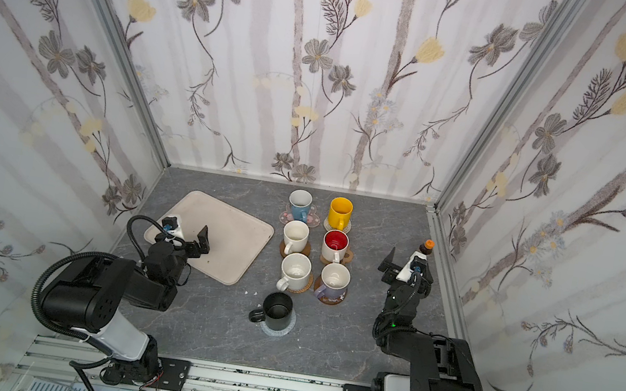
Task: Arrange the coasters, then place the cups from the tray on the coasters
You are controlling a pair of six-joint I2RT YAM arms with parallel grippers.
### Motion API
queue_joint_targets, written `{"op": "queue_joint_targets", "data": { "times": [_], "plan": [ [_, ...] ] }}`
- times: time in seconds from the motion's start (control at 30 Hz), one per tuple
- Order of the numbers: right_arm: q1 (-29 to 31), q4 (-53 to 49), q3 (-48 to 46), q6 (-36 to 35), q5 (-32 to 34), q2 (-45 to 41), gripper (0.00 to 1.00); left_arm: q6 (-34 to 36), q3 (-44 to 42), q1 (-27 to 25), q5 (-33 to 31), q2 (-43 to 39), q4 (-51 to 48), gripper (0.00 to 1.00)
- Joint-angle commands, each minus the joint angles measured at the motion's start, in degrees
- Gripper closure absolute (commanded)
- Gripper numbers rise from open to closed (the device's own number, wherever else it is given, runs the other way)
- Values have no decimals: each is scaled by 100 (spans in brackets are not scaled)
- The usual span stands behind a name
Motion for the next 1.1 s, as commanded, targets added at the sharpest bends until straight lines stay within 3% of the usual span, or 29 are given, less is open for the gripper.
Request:
{"op": "queue_joint_targets", "data": {
  "times": [0.0, 0.13, 1.07],
  "plan": [
    [2, 49, -1, 25, -63, 7, 0, 48, -17, -36, -228, 10, 224, 0],
    [0, 42, 10, 18, -68, 9, 0, -77, 52, 135, 29, 26, 118, 0],
    [62, -22, 60, -78, -122, 25, 0, -58, 44, 92, -94, 10, 113, 0]
  ]
}}
